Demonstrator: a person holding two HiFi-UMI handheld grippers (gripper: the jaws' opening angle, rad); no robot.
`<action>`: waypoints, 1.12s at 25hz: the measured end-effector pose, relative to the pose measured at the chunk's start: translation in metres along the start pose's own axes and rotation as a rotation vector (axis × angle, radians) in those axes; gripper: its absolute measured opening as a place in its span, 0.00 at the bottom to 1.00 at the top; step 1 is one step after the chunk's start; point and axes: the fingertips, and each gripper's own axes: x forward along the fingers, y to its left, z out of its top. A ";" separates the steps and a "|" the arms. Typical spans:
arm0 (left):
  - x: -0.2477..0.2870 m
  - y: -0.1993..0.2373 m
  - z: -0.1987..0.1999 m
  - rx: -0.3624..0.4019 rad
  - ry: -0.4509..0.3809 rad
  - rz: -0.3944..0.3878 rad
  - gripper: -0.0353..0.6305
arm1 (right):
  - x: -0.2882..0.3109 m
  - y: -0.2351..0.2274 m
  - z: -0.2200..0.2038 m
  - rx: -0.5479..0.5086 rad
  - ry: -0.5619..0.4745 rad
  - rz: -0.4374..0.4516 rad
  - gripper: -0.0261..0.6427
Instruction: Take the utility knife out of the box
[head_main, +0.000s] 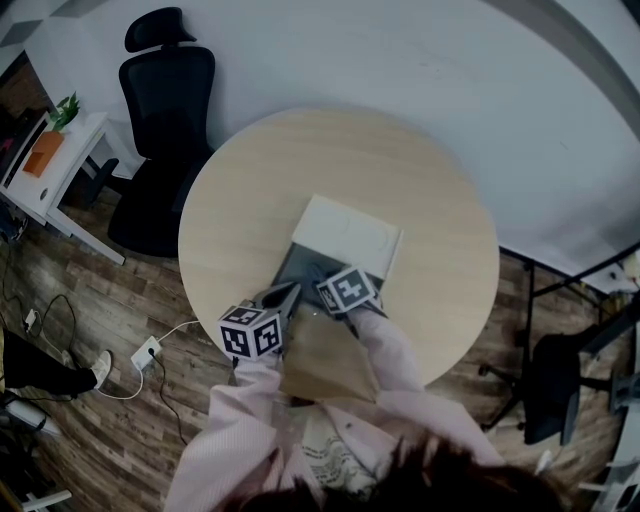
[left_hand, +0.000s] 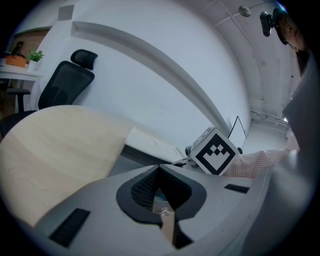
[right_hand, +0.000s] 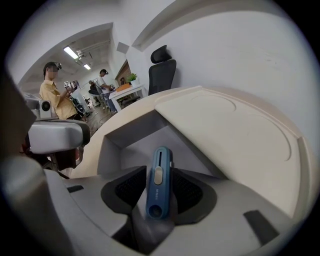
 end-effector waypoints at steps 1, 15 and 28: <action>0.000 0.000 0.000 -0.001 0.000 0.001 0.07 | 0.001 0.000 -0.001 -0.010 0.006 -0.004 0.32; -0.001 0.002 0.000 -0.005 -0.004 0.007 0.07 | -0.007 0.009 -0.013 -0.091 0.149 -0.113 0.25; -0.004 0.003 -0.005 -0.015 0.000 0.016 0.07 | -0.004 0.009 -0.005 -0.120 0.121 -0.138 0.23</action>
